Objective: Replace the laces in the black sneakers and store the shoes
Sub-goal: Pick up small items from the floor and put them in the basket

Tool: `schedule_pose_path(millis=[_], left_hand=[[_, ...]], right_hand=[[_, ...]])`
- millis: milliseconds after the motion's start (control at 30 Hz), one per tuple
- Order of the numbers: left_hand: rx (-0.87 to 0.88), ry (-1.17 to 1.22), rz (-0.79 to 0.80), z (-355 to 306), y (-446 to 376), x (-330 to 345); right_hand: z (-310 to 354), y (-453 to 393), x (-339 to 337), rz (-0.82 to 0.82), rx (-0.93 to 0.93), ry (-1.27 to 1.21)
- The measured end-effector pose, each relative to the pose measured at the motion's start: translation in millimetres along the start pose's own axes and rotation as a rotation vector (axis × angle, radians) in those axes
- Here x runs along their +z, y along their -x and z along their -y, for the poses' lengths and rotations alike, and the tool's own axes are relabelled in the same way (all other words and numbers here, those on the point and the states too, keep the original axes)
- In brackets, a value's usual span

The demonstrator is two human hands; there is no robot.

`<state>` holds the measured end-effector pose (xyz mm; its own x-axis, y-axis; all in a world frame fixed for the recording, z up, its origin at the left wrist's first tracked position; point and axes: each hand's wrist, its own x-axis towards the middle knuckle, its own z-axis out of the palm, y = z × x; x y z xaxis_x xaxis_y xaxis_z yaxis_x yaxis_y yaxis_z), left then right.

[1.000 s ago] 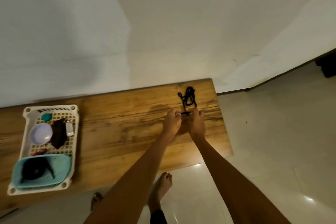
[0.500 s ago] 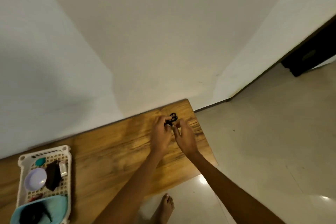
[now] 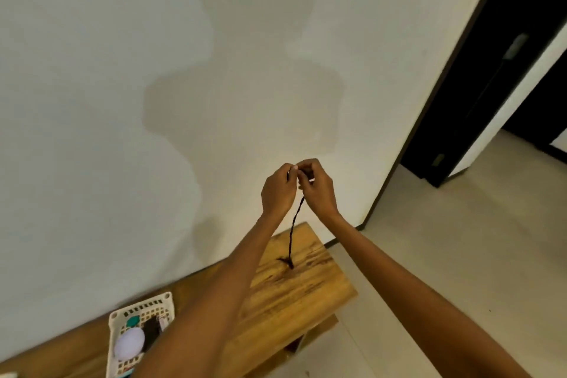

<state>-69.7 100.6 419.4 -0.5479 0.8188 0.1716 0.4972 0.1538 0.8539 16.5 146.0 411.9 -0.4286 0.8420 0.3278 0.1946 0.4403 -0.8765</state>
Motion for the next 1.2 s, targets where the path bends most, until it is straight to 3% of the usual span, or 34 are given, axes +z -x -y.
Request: schedule_pose_path(millis=[200, 367, 533, 700, 967, 1200], left_hand=[[0.107, -0.015, 0.050, -77.3, 1.3, -88.2], [0.150, 0.292, 0.174, -130.3, 8.7, -140.5], [0.250, 0.381, 0.362, -158.5, 3.1, -153.6], [0.230, 0.486, 0.541, -193.4, -11.7, -150.1], [0.278, 0.502, 0.403, -233.9, -46.1, -126.0], [0.357, 0.903, 0.328, -239.9, -68.9, -108.5]], right_hand=[[97.6, -17.1, -46.4, -0.024, -0.262, 0.224], [154.5, -33.2, -72.4, -0.107, -0.409, 0.299], [179.8, -47.1, -81.9, -0.147, -0.444, 0.207], [210.8, -70.6, -110.5, -0.189, -0.434, 0.034], [207.1, -115.1, -155.3, -0.246, -0.394, 0.105], [191.7, -118.2, -147.4, 0.036, -0.321, 0.211]])
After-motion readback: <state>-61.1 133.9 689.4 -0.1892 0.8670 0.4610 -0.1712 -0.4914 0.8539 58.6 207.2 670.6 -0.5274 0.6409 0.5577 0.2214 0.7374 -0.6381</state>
